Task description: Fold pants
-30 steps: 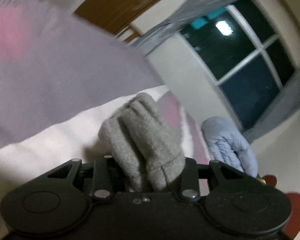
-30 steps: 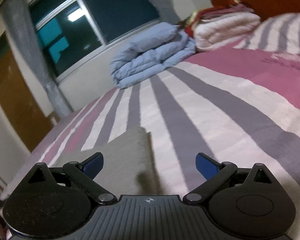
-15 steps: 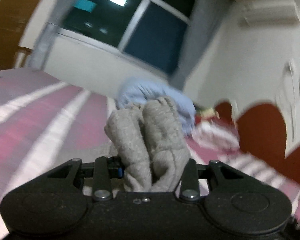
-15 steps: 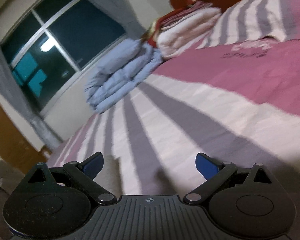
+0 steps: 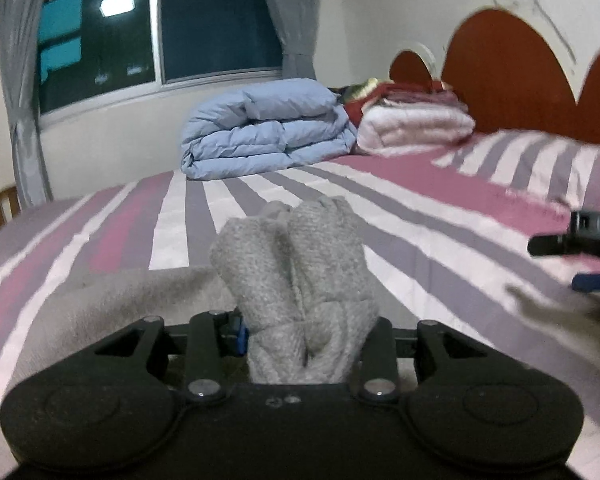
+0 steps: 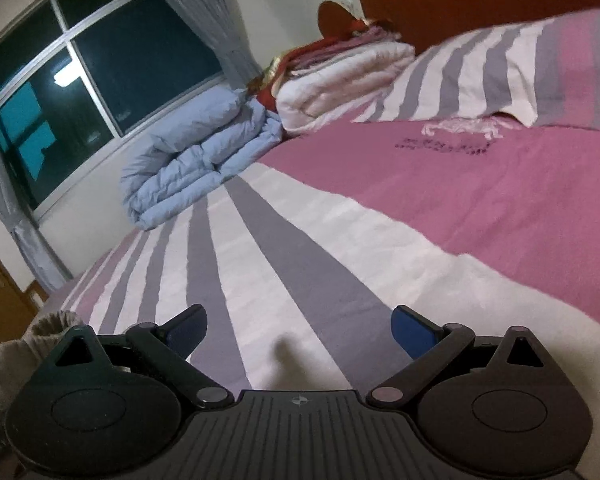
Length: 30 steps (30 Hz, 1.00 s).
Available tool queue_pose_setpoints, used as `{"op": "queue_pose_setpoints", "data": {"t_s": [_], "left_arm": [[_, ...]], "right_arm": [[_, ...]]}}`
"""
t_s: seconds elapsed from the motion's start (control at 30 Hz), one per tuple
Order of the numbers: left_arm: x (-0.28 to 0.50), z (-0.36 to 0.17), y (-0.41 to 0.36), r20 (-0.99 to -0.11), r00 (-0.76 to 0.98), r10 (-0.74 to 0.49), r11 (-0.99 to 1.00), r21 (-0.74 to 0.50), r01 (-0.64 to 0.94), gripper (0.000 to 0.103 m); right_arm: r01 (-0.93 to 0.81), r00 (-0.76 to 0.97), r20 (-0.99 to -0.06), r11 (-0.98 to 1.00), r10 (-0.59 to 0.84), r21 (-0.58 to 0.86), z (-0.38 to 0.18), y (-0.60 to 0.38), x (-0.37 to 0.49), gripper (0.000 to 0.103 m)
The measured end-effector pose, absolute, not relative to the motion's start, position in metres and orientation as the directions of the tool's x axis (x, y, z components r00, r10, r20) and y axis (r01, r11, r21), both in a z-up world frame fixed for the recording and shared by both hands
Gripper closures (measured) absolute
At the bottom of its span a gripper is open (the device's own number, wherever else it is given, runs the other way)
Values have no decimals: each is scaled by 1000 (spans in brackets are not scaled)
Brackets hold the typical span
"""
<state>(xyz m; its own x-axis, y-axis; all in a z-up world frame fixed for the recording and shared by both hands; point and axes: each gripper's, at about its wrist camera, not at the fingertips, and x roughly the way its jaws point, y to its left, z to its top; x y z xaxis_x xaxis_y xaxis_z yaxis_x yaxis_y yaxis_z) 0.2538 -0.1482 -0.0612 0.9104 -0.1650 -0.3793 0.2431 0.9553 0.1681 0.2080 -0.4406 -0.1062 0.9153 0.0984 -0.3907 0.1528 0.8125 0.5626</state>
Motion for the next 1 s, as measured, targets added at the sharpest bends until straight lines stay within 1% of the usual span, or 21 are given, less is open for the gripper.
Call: {"op": "queue_pose_setpoints", "data": {"t_s": [0.13,0.23,0.27,0.33,0.43,0.57,0.67,0.77,0.87,0.9,0.97,1.0], "left_arm": [[254,-70,-170,-409,904,-123,937,251,241,76],[257,-77,-183,-421,901,-107,933,272,238,68],[257,-78,-184,-425,898,-116,933,263,245,52],[251,-76,-182,-419,887,-192,931,208,300,29],[244,-76,-190,-412,889,-200,922,229,313,29],[241,-73,-188,-405,890,-208,927,210,312,30],[234,-64,-185,-378,900,-217,920,230,318,28],[220,-52,-159,-343,914,-217,920,241,309,28],[206,-38,-105,-291,936,-197,949,184,256,27],[202,-35,-86,-275,945,-177,960,162,228,27],[197,-32,-52,-274,955,-113,976,147,158,28],[196,-33,-34,-284,956,-75,983,143,120,28]], "right_arm": [[156,913,-395,804,105,574,-108,-443,208,5],[163,910,-401,795,108,585,-109,-446,208,5],[165,910,-401,792,108,588,-109,-447,208,5],[169,910,-402,792,103,587,-108,-447,208,5],[173,909,-406,794,100,583,-107,-447,207,5],[173,906,-411,800,100,575,-106,-446,206,5],[159,910,-400,794,113,587,-106,-444,204,5],[63,928,-325,785,181,616,-100,-438,199,5],[-84,927,-236,774,293,628,-90,-421,192,5],[-124,920,-219,768,326,628,-87,-415,190,5],[-202,895,-192,749,403,631,-83,-399,188,6],[-234,882,-179,735,436,637,-81,-391,186,9]]}}
